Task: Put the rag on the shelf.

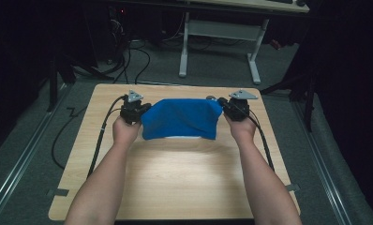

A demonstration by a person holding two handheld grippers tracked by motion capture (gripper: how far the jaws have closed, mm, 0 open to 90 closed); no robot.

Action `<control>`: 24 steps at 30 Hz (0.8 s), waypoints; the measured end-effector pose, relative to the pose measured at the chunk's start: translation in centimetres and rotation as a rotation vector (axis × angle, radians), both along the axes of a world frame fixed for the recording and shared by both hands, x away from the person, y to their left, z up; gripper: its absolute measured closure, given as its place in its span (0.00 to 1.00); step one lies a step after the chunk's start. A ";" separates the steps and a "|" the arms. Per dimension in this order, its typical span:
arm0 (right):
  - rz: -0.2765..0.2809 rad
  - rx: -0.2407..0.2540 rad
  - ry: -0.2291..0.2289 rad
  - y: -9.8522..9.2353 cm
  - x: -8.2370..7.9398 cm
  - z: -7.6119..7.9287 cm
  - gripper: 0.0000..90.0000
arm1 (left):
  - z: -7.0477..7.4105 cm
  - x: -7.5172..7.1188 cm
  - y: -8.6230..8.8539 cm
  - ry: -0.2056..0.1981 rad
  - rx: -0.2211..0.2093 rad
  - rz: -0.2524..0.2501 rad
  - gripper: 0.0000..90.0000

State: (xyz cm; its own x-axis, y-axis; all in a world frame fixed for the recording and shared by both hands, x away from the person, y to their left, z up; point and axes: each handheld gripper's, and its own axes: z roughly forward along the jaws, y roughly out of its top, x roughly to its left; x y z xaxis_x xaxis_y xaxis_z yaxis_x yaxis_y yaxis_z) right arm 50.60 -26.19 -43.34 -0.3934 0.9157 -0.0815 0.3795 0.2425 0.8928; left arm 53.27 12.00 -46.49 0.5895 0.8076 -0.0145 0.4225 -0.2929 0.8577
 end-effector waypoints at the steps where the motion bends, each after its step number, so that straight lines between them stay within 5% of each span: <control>1: 0.000 0.000 0.005 0.0 -0.1 -0.2 0.99 | -0.2 0.0 0.0 0.006 0.004 -0.001 0.99; 24: -0.012 0.046 0.121 0.0 -0.9 -5.3 0.99 | -3.9 -2.0 -0.2 0.093 0.017 -0.033 0.99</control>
